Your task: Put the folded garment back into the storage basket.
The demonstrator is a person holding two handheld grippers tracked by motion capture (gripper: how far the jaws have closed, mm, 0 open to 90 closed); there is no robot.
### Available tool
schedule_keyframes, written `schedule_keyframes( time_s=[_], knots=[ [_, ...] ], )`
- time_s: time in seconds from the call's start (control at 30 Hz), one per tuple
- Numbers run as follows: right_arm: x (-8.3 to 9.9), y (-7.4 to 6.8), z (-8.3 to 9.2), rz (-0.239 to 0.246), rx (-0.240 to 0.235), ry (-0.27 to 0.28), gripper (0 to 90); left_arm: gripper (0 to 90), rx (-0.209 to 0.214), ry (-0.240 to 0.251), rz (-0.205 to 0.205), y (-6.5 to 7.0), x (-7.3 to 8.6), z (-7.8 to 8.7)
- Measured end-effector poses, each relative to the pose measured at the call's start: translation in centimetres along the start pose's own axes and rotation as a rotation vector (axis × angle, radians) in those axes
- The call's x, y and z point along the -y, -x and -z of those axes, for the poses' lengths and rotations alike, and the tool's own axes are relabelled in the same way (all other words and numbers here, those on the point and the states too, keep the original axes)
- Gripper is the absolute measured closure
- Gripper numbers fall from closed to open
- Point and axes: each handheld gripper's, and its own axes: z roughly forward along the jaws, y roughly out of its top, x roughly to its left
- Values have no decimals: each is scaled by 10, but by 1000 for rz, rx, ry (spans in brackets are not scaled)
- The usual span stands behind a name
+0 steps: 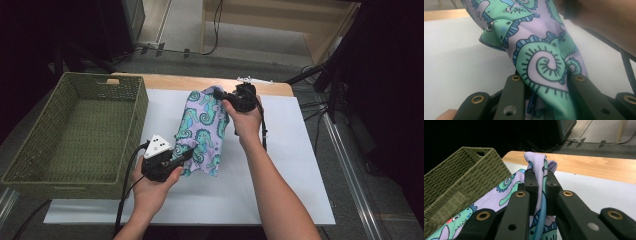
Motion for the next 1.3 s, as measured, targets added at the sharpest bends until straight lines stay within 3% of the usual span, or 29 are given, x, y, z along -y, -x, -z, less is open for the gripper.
schedule_keyframes(
  time_s=[0.33,0.8,1.3],
  knots=[
    [-8,-18,-14,16,-28,11,826,743,-42,23,14,-13,-6,21],
    [-23,-47,-30,44,-70,16,826,743,-69,58,29,-28,-10,49],
    [-39,-88,-51,85,-127,25,826,743,-120,96,46,-46,-11,81]
  ],
)
